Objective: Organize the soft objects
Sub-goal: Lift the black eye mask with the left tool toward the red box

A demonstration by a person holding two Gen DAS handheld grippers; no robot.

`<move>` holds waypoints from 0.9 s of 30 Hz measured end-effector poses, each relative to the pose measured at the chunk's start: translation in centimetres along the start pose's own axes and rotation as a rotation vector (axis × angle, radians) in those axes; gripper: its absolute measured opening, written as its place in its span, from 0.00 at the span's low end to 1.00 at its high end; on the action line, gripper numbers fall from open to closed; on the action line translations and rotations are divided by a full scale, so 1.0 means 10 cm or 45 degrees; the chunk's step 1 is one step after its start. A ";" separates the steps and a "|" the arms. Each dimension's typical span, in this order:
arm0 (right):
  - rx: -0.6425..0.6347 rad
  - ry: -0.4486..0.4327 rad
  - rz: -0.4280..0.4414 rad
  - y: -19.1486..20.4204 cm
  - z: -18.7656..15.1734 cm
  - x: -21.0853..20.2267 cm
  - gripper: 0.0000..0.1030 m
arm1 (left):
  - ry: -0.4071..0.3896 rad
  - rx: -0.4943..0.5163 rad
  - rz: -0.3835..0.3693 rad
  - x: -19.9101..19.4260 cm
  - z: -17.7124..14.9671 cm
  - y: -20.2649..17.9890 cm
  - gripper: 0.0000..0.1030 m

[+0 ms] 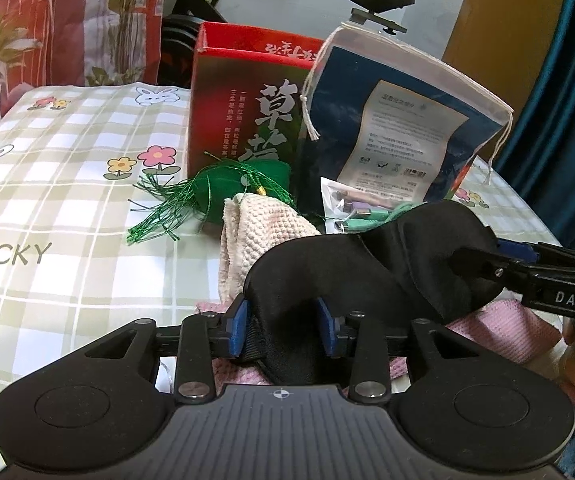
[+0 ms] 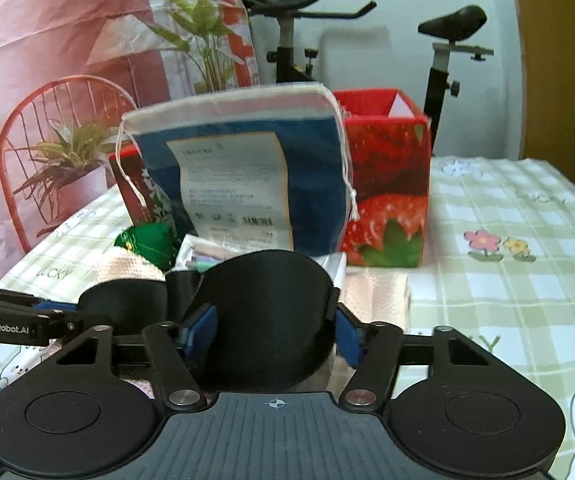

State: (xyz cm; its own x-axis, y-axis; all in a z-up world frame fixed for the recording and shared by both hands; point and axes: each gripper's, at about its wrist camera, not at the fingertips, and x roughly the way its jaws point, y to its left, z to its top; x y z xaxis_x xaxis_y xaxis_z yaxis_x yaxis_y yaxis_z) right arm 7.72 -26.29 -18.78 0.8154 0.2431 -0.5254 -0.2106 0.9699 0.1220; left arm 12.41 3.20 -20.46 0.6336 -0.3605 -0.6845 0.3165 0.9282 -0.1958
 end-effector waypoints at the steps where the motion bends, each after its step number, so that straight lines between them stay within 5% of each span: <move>1: -0.004 -0.012 0.002 0.00 0.01 -0.02 0.51 | 0.001 -0.006 0.001 0.00 0.00 0.00 0.38; 18: -0.075 -0.046 0.047 0.06 0.04 -0.12 0.34 | -0.013 -0.065 0.036 -0.07 0.01 0.03 0.43; 27: -0.049 -0.033 0.067 0.01 0.04 -0.12 0.25 | -0.043 -0.158 -0.035 -0.21 0.02 0.09 0.42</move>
State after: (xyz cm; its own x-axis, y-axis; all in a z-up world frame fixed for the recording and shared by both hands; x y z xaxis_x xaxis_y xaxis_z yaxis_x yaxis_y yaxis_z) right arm 6.89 -26.48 -17.82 0.8160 0.2948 -0.4972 -0.2739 0.9547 0.1166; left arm 11.46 4.78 -19.04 0.6498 -0.3870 -0.6542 0.2456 0.9214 -0.3011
